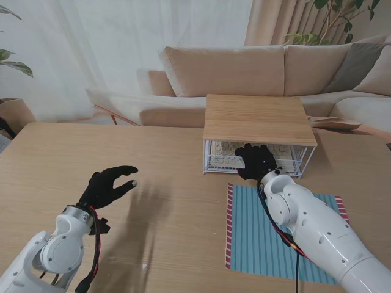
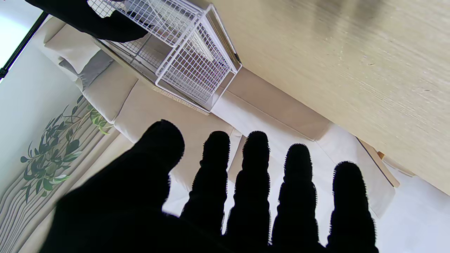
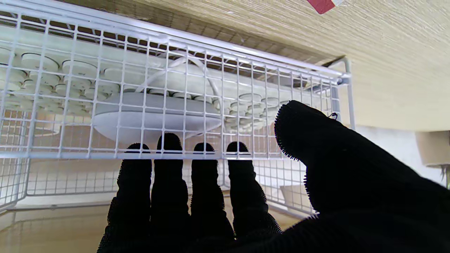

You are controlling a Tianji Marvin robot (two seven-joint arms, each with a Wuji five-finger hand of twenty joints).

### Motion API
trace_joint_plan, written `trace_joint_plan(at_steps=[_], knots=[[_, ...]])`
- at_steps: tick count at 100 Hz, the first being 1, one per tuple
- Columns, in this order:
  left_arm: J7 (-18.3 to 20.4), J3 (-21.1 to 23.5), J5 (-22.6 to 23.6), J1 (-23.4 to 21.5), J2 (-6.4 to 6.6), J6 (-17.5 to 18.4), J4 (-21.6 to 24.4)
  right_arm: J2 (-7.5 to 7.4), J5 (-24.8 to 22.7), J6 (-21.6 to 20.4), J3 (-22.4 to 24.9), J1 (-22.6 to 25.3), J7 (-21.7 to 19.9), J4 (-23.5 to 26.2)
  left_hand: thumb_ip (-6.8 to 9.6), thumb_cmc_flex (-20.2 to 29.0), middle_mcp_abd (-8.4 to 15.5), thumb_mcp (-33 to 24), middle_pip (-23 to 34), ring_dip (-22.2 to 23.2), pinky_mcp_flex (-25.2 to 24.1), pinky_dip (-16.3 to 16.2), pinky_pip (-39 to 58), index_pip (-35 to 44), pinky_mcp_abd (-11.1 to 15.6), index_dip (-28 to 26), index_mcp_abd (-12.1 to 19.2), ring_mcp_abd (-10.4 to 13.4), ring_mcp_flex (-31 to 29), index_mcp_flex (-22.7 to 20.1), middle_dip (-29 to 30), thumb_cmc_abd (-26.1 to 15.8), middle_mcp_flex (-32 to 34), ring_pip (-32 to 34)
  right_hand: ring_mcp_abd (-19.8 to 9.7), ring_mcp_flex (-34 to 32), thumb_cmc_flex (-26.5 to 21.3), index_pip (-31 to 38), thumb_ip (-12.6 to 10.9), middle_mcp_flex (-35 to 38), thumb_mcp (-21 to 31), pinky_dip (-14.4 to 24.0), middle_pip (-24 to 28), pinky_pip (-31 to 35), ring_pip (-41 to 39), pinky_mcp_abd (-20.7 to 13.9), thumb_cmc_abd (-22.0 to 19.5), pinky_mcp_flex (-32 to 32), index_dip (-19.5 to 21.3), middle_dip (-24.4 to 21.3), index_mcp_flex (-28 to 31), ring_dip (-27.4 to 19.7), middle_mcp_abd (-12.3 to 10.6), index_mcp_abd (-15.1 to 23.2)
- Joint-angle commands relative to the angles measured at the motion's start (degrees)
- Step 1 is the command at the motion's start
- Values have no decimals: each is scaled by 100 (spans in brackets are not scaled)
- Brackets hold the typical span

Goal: Unroll the mouse pad and set up the keyboard and mouse from the tabletop organizer

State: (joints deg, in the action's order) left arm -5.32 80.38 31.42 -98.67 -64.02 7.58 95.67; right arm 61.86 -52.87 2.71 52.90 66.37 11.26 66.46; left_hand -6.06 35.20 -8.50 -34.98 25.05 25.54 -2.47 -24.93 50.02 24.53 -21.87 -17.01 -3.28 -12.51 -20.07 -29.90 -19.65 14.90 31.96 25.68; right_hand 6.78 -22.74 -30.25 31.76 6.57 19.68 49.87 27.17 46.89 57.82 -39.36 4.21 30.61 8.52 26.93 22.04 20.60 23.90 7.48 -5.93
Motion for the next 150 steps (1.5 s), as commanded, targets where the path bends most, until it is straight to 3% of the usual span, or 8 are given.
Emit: trace_joint_plan(at_steps=[1, 54, 61, 66, 73, 82, 111, 150], knots=[[78, -14, -11, 0, -23, -27, -5, 74, 24, 30, -47, -59, -109, -39, 240, 17, -150, 15, -104, 91, -90, 59, -125, -77, -104, 64, -8, -24, 138, 88, 75, -48, -102, -78, -10, -151, -22, 99, -100, 110, 188, -91, 164, 227, -128, -147, 12, 55, 32, 77, 42, 94, 39, 9], [86, -19, -39, 35, -26, -64, -44, 229, 432, 381, -604, -501, -11, -524, 242, 10, -151, 22, -101, 96, -96, 64, -129, -86, -106, 67, -69, -31, 145, 140, 73, -24, -118, -86, 246, -1149, -384, 792, -102, 1155, 356, 324, 963, 930, -1333, 424, -125, 607, 531, 442, 1008, 623, 53, 380], [79, -17, -37, 38, -27, -69, -48, 241, 456, 409, -637, -523, 4, -559, 242, 9, -168, 25, -104, 97, -98, 65, -131, -87, -107, 67, -74, -38, 147, 133, 75, -30, -118, -88, 255, -1350, -630, 1130, 320, 1376, 278, 483, 1050, 1054, -1573, 498, -11, 745, 550, 608, 1089, 713, 34, 500], [80, -19, -37, 40, -27, -74, -51, 245, 454, 420, -655, -533, 25, -574, 242, 9, -159, 27, -104, 98, -98, 65, -132, -87, -107, 68, -71, -40, 145, 126, 75, -32, -114, -87, 249, -1533, -813, 1595, 479, 1590, 254, 626, 1075, 1127, -1721, 551, 91, 875, 356, 739, 1127, 753, -1, 626], [88, -29, -42, 47, -26, -80, -59, 244, 454, 432, -658, -529, 13, -563, 241, 4, -159, 31, -105, 98, -102, 67, -135, -110, -107, 77, -86, -35, 148, 170, 76, -33, -115, -90, 275, -1777, -1154, 2216, 550, 1920, 116, 759, 1128, 1225, -1908, 626, 56, 1007, 166, 690, 1185, 798, 8, 755], [105, -49, -49, 64, -23, -92, -80, 249, 466, 420, -672, -534, 21, -570, 241, -5, -157, 45, -108, 97, -104, 69, -139, -152, -103, 90, -200, -40, 161, 302, 76, -45, -139, -96, 321, -2161, -1360, 2471, 538, 2365, 115, 874, 1223, 1380, -2158, 730, -90, 1232, 209, 768, 1571, 861, 28, 904], [103, -43, -70, 68, -28, -125, -86, 184, 309, 412, -621, -444, -100, -426, 248, -6, -170, 66, -100, 111, -103, 78, -154, -120, -121, 77, -272, -60, 180, 343, 70, -51, -172, -98, 312, -2702, -1619, 2553, 593, 2921, 162, 1170, 1411, 1713, -2689, 816, -116, 1623, 330, 1045, 2146, 1036, 228, 1037], [128, -61, -135, 78, -31, -153, -91, 7, -18, 476, -313, -7, -781, 243, 251, -11, -195, 87, -79, 125, -108, 86, -170, -132, -120, 89, -355, -86, 171, 335, 62, -46, -143, -101, 334, -2789, -1764, 2513, 611, 3040, 438, 1339, 1428, 1766, -2853, 837, 44, 1672, 515, 1224, 2338, 1157, 391, 1009]])
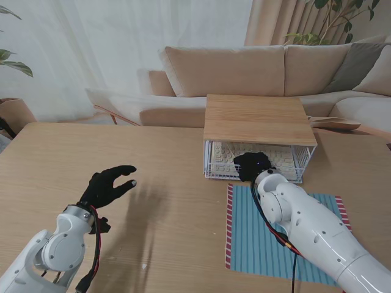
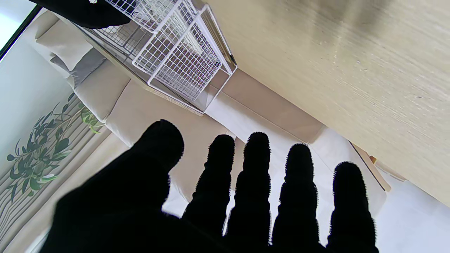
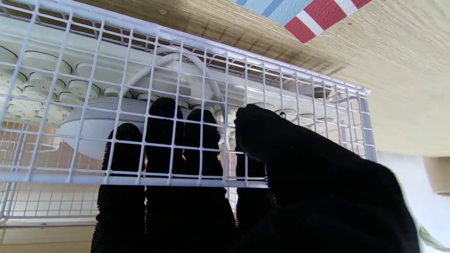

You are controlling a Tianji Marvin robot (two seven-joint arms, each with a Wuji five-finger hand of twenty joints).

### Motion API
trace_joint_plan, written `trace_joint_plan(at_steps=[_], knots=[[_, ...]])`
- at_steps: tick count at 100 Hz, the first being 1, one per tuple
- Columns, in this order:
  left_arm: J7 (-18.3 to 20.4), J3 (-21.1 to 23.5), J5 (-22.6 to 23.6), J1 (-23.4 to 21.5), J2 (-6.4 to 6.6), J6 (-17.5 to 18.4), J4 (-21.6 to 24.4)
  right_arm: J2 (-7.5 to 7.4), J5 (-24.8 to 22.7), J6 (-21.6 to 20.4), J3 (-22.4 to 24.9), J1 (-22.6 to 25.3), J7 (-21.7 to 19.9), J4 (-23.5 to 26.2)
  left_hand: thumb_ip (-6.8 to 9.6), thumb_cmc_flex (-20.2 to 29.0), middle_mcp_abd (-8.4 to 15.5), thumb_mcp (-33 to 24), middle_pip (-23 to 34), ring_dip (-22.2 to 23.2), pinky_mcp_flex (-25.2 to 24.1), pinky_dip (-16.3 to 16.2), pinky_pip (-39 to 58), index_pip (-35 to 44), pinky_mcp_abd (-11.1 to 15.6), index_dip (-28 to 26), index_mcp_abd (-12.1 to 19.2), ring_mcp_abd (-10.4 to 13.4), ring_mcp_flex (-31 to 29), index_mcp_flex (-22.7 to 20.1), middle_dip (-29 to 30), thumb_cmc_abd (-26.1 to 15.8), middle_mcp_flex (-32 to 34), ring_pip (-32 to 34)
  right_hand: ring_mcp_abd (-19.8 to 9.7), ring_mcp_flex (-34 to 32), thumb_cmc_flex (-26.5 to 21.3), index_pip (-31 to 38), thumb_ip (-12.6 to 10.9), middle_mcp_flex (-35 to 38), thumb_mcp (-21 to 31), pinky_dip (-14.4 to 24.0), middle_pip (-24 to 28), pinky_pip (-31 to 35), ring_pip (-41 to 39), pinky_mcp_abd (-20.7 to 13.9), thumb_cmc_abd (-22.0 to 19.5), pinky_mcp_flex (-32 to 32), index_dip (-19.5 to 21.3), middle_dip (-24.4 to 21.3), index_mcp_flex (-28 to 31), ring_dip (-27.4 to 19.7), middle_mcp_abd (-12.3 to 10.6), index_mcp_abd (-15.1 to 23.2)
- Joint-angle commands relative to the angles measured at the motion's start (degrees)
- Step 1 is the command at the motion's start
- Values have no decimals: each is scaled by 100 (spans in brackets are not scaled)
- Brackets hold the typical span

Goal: Unroll the mouse pad and set up the keyboard and mouse from the tabletop organizer

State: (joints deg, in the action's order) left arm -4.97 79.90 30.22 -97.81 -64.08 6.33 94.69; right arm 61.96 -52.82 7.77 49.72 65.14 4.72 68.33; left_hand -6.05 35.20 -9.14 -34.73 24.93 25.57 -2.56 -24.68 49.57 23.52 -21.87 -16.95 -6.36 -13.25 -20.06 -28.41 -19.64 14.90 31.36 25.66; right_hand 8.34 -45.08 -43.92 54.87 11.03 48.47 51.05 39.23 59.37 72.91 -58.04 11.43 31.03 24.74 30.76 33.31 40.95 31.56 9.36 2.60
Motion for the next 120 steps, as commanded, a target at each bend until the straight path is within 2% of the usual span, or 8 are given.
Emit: trace_joint_plan(at_steps=[1, 31, 75, 94, 120], knots=[[93, -15, -16, -7, -26, -28, 7, -6, -30, -34, 14, 126, -135, 70, 249, -16, -137, 65, -69, 121, -100, 61, -125, -31, -120, 83, -45, -9, 175, 184, 61, -47, -84, -102, 174, -558, -401, 200, 164, 165, 325, 136, 181, 260, -988, 114, 7, 56, 135, 100, 307, 394, 204, 157], [102, -25, -39, -2, -27, -36, -2, -72, -191, -138, 340, 513, -380, 550, 252, -6, -147, 79, -73, 126, -103, 64, -131, -42, -123, 92, -68, -11, 182, 168, 61, -56, -91, -106, 191, -590, -422, 162, 177, 219, 430, 196, 160, 255, -1011, 137, 85, 80, 207, 161, 379, 436, 259, 79], [84, -13, -45, -5, -30, -22, -6, -132, -321, -197, 557, 889, -685, 1021, 253, -6, -145, 86, -75, 128, -110, 65, -138, -47, -121, 96, -77, -10, 180, 154, 63, -64, -91, -109, 158, -651, -448, 132, 191, 260, 508, 256, 132, 243, -1014, 103, 109, 152, 293, 232, 425, 475, 292, 72], [87, -12, -51, -7, -31, -36, -3, -161, -458, -320, 701, 1033, -716, 1142, 254, 2, -147, 82, -75, 128, -108, 65, -142, -52, -121, 98, -77, -23, 186, 157, 62, -65, -90, -110, 121, -726, -471, 102, 172, 429, 839, 333, 54, 211, -1003, 14, 443, 185, 331, 291, 620, 540, 229, 234], [90, -15, -44, -4, -30, -35, -7, -183, -541, -371, 867, 1199, -748, 1243, 252, -6, -147, 90, -76, 128, -105, 60, -138, -51, -126, 97, -81, -18, 189, 152, 63, -66, -92, -112, 122, -740, -484, 103, 157, 478, 919, 363, 20, 199, -989, 3, 521, 192, 339, 303, 737, 565, 212, 462]])
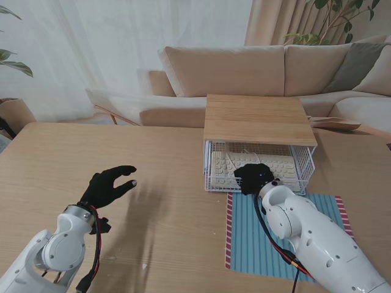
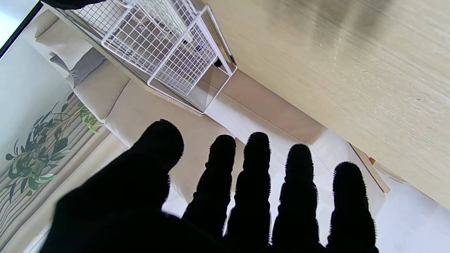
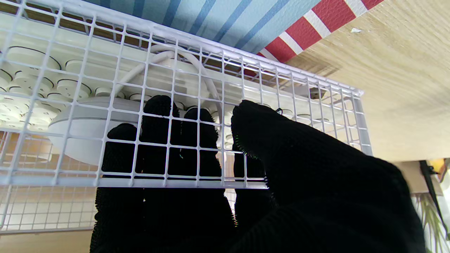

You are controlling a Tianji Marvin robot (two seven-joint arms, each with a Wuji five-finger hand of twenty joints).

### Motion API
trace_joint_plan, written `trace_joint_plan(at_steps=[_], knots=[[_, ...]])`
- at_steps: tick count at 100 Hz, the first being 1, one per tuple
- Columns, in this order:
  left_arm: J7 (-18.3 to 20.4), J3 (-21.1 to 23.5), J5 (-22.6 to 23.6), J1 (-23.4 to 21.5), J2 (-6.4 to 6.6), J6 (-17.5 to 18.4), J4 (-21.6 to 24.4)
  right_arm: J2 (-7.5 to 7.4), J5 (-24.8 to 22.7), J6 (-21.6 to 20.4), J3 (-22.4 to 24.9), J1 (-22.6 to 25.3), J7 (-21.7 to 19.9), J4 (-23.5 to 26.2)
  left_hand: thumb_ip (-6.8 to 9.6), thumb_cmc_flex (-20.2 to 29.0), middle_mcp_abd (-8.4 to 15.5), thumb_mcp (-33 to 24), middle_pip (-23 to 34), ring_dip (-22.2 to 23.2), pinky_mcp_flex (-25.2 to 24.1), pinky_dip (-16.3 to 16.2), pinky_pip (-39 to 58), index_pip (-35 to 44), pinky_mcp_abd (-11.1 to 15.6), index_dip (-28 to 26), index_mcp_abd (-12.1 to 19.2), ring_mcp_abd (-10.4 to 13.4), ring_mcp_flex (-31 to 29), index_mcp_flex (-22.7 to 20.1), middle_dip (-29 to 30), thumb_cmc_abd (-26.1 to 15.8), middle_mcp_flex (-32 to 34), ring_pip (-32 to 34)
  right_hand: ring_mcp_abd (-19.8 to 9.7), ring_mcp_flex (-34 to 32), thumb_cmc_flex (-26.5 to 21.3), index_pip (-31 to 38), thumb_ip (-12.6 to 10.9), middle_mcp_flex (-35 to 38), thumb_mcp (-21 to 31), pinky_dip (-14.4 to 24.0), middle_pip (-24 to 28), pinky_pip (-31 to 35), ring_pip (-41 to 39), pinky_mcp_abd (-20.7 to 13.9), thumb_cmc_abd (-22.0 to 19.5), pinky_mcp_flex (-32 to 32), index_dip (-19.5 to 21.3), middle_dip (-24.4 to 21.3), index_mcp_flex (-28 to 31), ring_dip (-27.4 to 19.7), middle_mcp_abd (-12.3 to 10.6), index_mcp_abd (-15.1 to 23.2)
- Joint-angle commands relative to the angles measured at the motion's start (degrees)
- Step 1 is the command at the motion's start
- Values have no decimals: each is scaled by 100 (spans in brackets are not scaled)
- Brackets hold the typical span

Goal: Unroll the mouse pad and set up the keyboard and mouse from the tabletop organizer

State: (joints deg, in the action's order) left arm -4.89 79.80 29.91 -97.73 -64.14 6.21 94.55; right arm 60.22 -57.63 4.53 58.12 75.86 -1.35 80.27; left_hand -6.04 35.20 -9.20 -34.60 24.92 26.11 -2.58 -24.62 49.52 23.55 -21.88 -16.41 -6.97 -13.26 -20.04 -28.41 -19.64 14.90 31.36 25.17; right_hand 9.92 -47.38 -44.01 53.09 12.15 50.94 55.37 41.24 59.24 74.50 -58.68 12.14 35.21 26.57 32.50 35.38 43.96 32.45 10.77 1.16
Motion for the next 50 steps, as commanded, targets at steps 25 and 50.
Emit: trace_joint_plan(at_steps=[25, 50], knots=[[84, -10, -14, -12, -23, -25, 5, -35, -215, -120, 201, 306, -155, 153, 251, -6, -138, 77, -73, 76, -102, 52, -133, -53, -125, 43, -17, -15, 182, 148, 62, -65, -90, -61, -49, -464, -508, 245, 44, 210, 552, 184, 49, 8, -924, -91, 90, -11, 278, 174, 516, 516, -20, 841], [89, -13, -18, -13, -23, -50, 8, -42, -212, -229, 305, 443, -178, 253, 252, 0, -139, 80, -75, 75, -103, 52, -136, -57, -124, 45, -20, -15, 188, 155, 63, -68, -93, -64, -58, -446, -503, 201, 55, 206, 545, 196, 40, -16, -916, -116, 67, -38, 327, 192, 530, 531, -26, 839]])
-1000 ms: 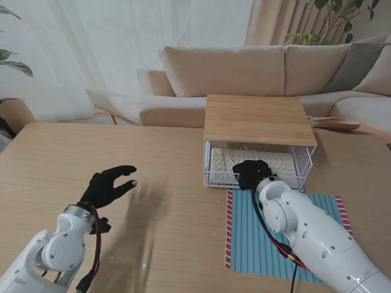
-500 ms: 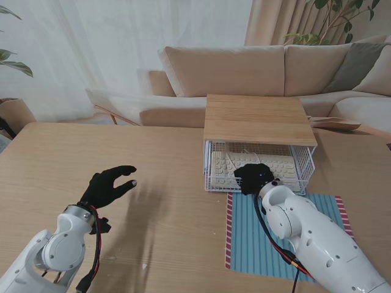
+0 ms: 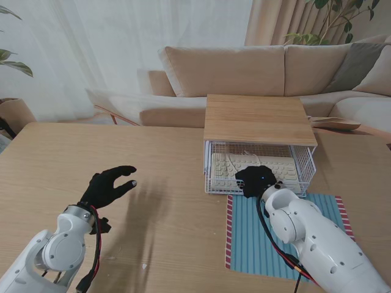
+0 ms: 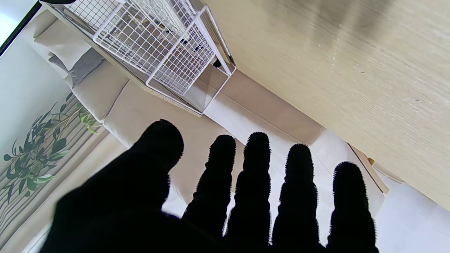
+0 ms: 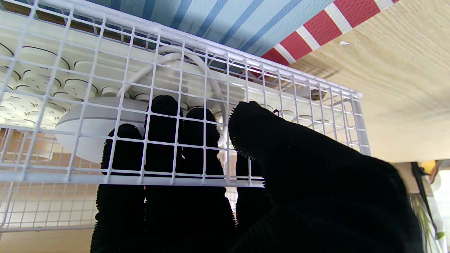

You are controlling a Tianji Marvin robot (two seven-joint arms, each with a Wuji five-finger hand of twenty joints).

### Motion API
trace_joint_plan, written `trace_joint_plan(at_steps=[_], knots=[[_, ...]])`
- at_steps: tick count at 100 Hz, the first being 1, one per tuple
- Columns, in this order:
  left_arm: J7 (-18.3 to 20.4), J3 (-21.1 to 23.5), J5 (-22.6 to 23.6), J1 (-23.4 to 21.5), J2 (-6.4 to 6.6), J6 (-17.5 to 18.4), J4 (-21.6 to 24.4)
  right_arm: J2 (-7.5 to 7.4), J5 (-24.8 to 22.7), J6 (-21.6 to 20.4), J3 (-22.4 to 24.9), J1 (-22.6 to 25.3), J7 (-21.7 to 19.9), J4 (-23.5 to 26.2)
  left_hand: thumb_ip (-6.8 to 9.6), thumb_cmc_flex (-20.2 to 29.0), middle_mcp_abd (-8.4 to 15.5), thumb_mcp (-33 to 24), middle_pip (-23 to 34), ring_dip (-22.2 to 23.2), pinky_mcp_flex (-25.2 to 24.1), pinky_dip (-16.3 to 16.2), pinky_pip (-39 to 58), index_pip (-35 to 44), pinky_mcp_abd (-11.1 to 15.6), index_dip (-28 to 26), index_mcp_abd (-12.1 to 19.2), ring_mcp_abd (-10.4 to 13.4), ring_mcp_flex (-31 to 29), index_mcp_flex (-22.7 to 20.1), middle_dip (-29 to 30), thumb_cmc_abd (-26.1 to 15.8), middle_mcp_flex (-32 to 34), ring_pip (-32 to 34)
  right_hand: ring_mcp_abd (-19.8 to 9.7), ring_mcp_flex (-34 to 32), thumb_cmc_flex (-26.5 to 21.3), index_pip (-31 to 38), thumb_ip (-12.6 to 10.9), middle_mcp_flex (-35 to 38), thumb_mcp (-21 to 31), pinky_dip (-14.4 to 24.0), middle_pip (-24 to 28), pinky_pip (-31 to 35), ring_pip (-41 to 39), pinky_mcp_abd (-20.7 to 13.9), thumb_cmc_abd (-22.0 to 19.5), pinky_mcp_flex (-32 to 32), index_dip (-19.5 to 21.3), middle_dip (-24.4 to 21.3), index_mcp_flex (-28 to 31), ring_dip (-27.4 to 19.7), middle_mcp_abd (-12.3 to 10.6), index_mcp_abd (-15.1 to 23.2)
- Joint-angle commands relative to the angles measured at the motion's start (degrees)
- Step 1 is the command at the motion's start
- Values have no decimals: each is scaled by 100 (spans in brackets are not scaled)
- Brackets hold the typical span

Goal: Unroll the mouse pad and set up the keyboard and mouse from the tabletop organizer

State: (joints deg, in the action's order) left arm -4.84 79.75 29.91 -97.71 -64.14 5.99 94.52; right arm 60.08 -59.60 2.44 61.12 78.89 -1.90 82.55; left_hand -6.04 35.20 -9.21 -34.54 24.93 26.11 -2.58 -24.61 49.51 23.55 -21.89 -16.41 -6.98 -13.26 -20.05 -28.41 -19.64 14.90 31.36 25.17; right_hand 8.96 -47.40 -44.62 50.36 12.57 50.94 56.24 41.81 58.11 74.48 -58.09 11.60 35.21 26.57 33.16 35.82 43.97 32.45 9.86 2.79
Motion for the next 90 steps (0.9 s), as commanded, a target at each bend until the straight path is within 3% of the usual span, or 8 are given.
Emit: trace_joint_plan(at_steps=[1, 51, 90], knots=[[85, -9, -18, -14, -23, -28, 11, -28, -13, -22, 10, 147, -125, 31, 252, 3, -135, 74, -74, 75, -103, 51, -135, -56, -123, 44, -21, -19, 190, 152, 63, -65, -90, -65, 38, -444, -444, 473, 12, 205, 457, 139, 152, -14, -974, -63, 67, -38, 263, 148, 529, 531, 63, 676], [87, 1, -27, -16, -23, -23, 11, -22, 223, -122, -10, 330, -362, 375, 252, 1, -135, 79, -76, 75, -103, 50, -136, -61, -123, 46, -23, -15, 194, 154, 63, -72, -92, -65, 54, -518, -460, 516, 8, 274, 537, 206, 138, -3, -987, -30, 189, 0, 240, 165, 467, 558, 118, 385], [92, 3, -21, -21, -21, -12, 14, -47, 16, -121, 212, 610, -404, 568, 252, -2, -136, 74, -74, 75, -99, 45, -131, -57, -113, 45, -18, -11, 190, 150, 62, -66, -87, -64, 65, -503, -448, 542, 16, 274, 583, 234, 134, -19, -982, -29, 194, -3, 234, 188, 480, 559, 105, 424]])
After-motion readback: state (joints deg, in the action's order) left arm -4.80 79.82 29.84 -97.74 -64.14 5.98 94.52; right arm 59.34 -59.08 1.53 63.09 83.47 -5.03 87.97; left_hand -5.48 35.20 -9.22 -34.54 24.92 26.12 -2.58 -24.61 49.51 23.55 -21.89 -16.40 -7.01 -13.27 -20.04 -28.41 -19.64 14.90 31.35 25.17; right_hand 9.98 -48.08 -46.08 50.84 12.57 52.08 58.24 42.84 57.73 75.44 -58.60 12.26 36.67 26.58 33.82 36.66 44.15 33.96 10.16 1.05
